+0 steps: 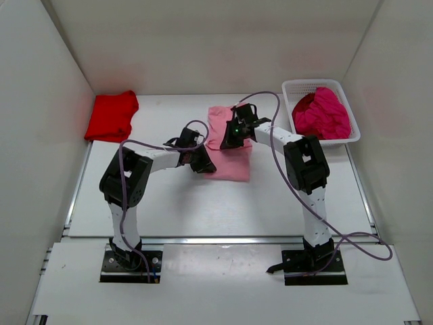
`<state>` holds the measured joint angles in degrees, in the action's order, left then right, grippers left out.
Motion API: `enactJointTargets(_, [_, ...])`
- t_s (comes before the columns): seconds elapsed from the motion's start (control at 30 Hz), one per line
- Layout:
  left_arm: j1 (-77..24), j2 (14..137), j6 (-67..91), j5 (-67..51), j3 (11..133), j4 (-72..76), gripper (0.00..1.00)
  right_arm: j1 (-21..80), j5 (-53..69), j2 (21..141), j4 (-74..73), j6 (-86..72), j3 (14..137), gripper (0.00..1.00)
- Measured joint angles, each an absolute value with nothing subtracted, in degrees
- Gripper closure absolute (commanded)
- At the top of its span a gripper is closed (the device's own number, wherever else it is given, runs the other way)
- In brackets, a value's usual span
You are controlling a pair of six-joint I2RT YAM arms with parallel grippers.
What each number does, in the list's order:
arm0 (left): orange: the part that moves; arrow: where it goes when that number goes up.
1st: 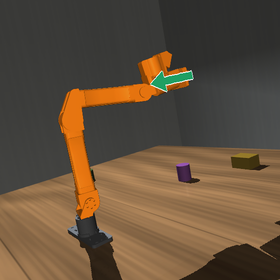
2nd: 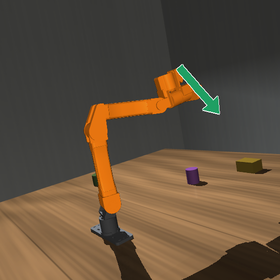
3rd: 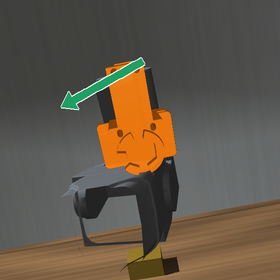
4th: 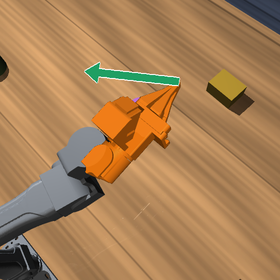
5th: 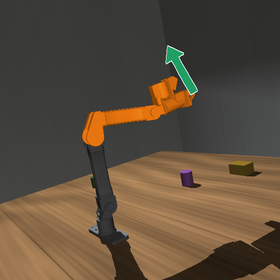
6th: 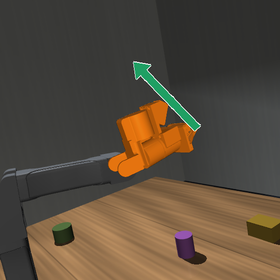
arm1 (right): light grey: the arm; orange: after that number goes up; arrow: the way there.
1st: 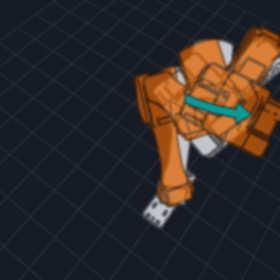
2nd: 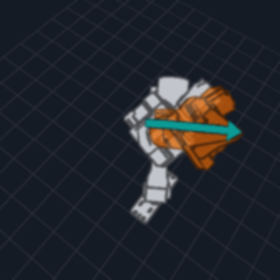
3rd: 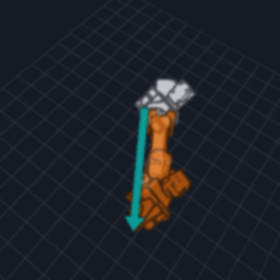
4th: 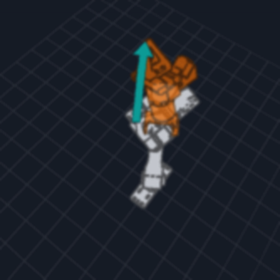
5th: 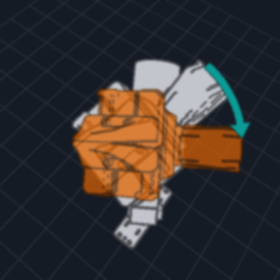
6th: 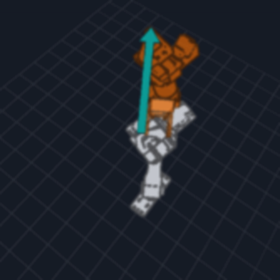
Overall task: Fold and stack the t-shirts
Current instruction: Fold the folded rectangular tshirt in 1/3 of the way
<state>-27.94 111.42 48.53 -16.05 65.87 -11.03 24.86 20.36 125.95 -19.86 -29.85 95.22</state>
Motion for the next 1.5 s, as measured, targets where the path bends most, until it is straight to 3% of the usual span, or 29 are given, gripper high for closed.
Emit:
enactJointTargets(0.53, [-27.62,107.63,49.84,-16.78,57.74,-2.81,0.67,24.93,20.58,122.52,-11.79,-32.27,83.94,1.0])
enactJointTargets(0.7, [-28.01,106.67,49.8,-16.32,56.62,-2.7,0.68,23.99,19.59,124.01,-10.72,-32.36,86.06,1.0])
enactJointTargets(0.93, [-28.67,105.03,49.32,-15.88,55.16,-3.88,0.67,19.55,16.29,129.34,-10.15,-32.38,98.06,1.0])
enactJointTargets(1.13, [-28.69,104.01,48.93,-15.9,55.29,-6.85,0.66,17.12,16.45,126.26,-9.43,-32.58,96.44,1.0])
enactJointTargets(1.3, [-28.38,103.9,48.95,-15.88,56.01,-8.8,0.66,22.76,18.26,118.13,-10.35,-31.14,85.76,1.0])
enactJointTargets(1.5, [-27.31,102.3,48.97,-16.05,53.93,-8.8,0.66,30.02,22.26,117.49,-9.76,-31.14,82.02,1.0])
